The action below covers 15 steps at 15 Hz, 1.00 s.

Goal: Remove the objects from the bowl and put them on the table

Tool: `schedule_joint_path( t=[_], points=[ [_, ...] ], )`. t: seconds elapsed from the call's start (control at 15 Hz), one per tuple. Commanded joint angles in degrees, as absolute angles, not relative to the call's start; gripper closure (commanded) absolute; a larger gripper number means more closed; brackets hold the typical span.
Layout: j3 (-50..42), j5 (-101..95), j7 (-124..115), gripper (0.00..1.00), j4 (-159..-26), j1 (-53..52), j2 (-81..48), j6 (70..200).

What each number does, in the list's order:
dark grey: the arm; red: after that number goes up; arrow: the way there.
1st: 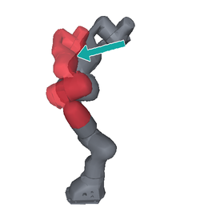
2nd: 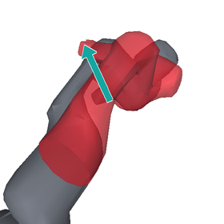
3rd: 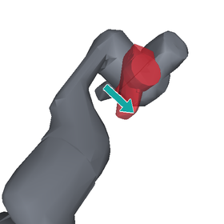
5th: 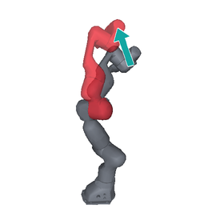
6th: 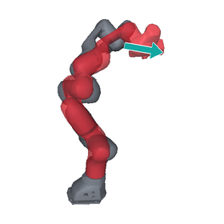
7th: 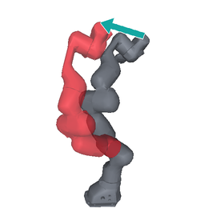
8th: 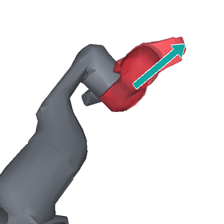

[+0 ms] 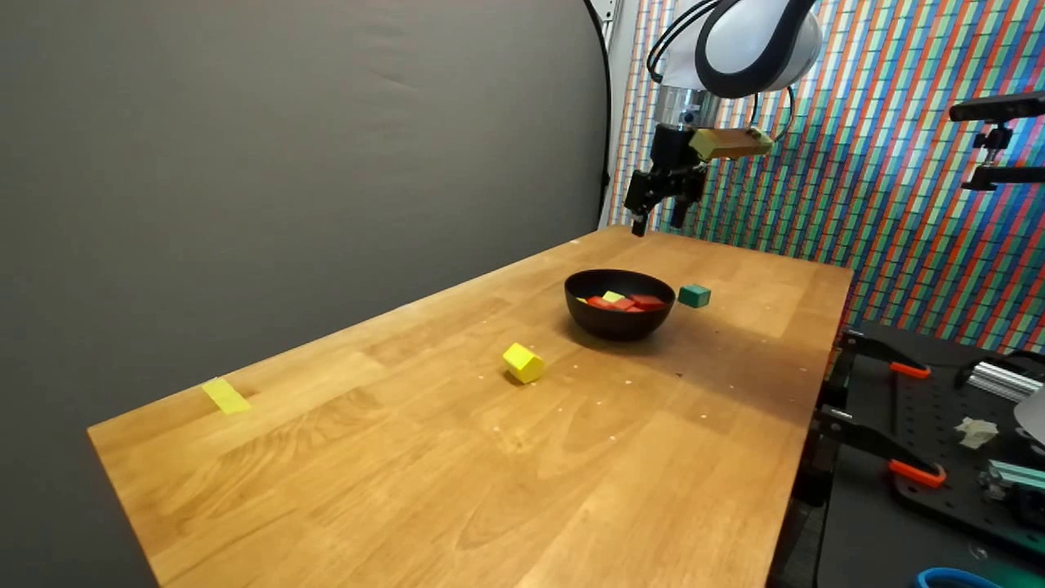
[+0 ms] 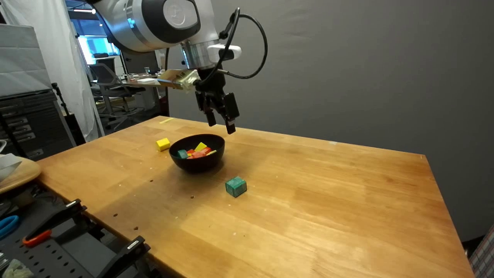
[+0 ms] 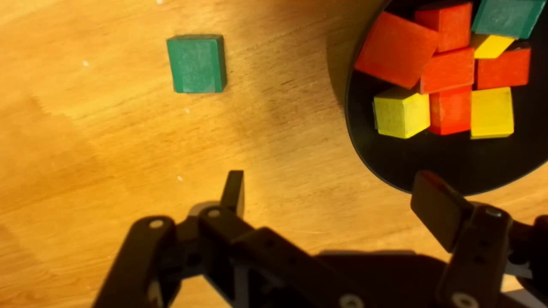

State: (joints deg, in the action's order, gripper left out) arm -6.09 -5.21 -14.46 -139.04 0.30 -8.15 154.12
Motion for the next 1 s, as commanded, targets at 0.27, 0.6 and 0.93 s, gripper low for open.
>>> schedule_joint_path(
  t=[0.27, 0.6, 0.93],
  points=[
    [-1.41, -3.04, -12.17, 0.00, -134.03, -1.74, -16.53, 154.48],
    [-0.37, -3.72, -8.10, 0.00, -129.71, -2.30, -22.90, 152.70],
    [0.20, -3.87, -4.02, 0.00, -124.58, -2.32, -28.87, 150.35]
  ],
)
